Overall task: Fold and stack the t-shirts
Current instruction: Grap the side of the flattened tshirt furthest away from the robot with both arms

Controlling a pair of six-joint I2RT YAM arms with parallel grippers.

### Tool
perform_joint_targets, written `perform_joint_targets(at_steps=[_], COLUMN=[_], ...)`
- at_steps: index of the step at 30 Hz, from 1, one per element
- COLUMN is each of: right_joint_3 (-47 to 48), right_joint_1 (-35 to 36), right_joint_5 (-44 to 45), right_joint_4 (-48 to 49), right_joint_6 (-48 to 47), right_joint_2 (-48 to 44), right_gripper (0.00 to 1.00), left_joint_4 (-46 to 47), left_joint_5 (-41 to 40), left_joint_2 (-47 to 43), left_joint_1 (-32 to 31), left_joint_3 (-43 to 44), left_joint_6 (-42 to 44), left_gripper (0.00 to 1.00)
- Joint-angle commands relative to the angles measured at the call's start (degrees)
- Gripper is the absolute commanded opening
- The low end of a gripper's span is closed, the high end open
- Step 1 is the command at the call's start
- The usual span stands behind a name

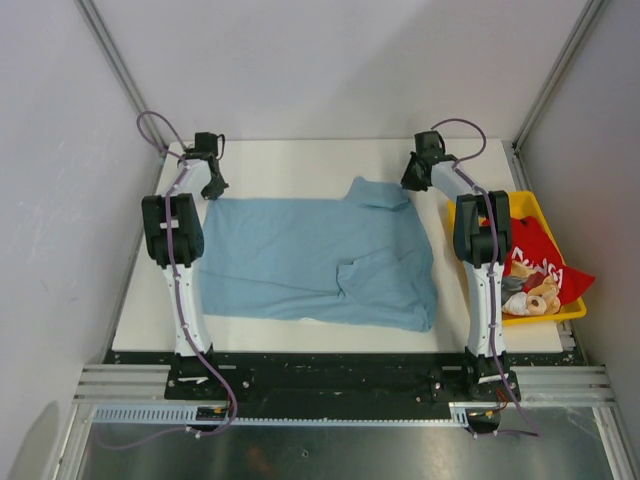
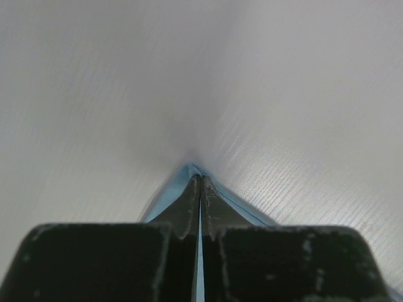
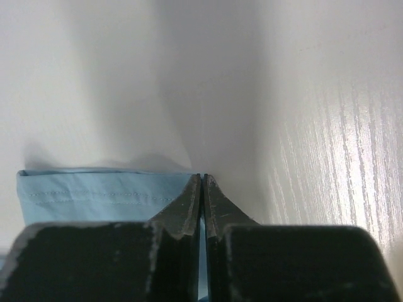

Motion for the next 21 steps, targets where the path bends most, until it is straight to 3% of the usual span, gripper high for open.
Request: perform_joint_targets(at_steps=[1,12,21], right_joint_3=[2.1,2.1,-6.8], right_joint_1=[0.4,0.4,0.6], right_joint_5=[0.0,-0.4,-2.8], right_joint_4=[-1.5,-0.6,1.8], right_joint_6=[0.4,-0.2,0.8], right_joint_2=[-2.0,-12.4,-22.4], right_gripper=[0.01,0.0,0.0], left_joint_4=[-0.2,0.1,0.6], left_joint_5=[0.3,0.6,1.1], left_joint_2=[0.5,-1.7,-5.0], left_joint_1=[0.7,0.8,0.9], left_joint_3=[1.6,3.1,1.5], left_joint_6=[0.7,-0.9,-1.8], left_gripper=[0.0,0.0,0.0])
